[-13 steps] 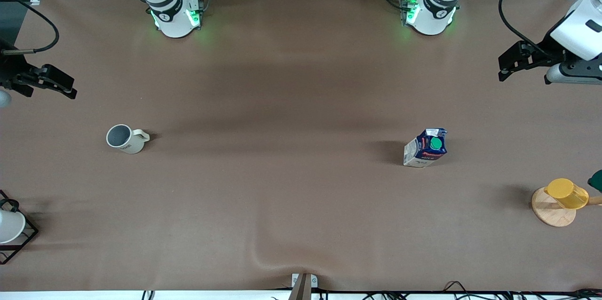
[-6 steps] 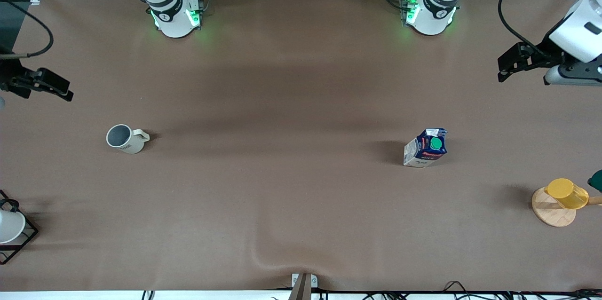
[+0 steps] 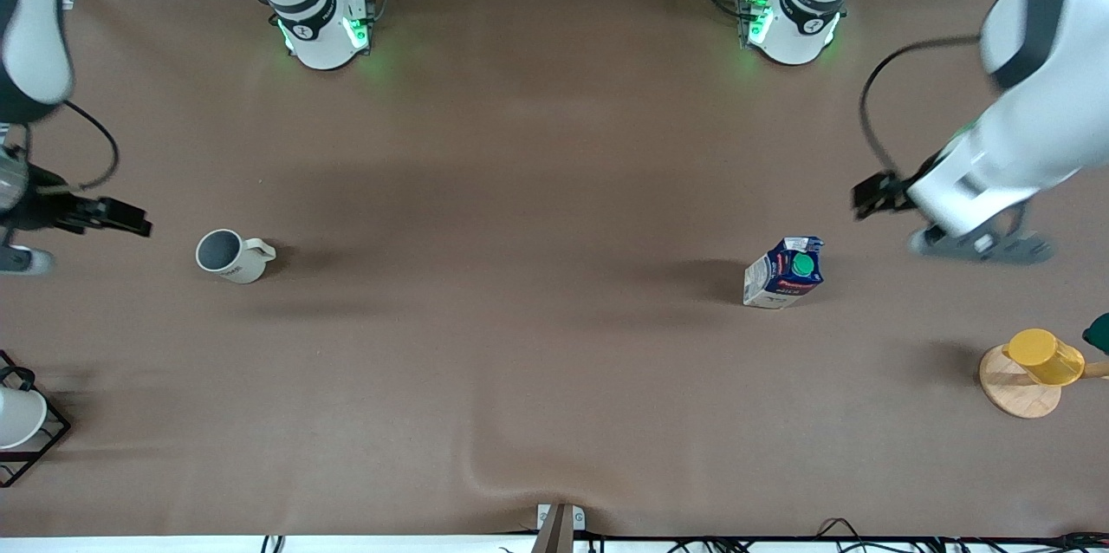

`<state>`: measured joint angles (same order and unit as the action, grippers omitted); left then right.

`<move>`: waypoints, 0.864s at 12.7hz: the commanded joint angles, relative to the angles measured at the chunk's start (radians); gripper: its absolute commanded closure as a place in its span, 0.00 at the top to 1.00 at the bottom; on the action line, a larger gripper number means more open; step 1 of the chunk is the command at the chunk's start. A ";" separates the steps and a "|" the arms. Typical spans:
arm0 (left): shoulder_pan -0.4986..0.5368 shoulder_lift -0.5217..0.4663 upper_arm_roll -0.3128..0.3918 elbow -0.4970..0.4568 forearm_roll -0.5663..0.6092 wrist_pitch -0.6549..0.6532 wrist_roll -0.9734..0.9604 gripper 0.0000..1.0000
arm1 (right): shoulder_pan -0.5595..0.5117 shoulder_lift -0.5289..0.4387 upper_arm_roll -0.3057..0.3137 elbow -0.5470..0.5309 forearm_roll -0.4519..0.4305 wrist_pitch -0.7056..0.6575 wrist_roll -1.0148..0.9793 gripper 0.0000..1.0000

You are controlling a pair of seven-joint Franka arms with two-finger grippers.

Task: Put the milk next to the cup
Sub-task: 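Reach the left gripper to the milk carton while the right gripper reaches the mug, then grasp the milk carton with the left gripper while the right gripper grasps the mug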

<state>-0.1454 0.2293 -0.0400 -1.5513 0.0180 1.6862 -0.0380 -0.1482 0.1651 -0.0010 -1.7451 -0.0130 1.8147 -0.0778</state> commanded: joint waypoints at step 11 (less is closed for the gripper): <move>-0.030 0.251 -0.015 -0.023 -0.009 0.053 -0.017 1.00 | -0.105 0.157 0.012 -0.277 0.027 0.423 -0.152 1.00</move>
<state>-0.1697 0.4689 -0.0558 -1.5640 0.0180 1.7442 -0.0403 -0.2250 0.3114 -0.0023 -2.0064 -0.0114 2.2145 -0.1928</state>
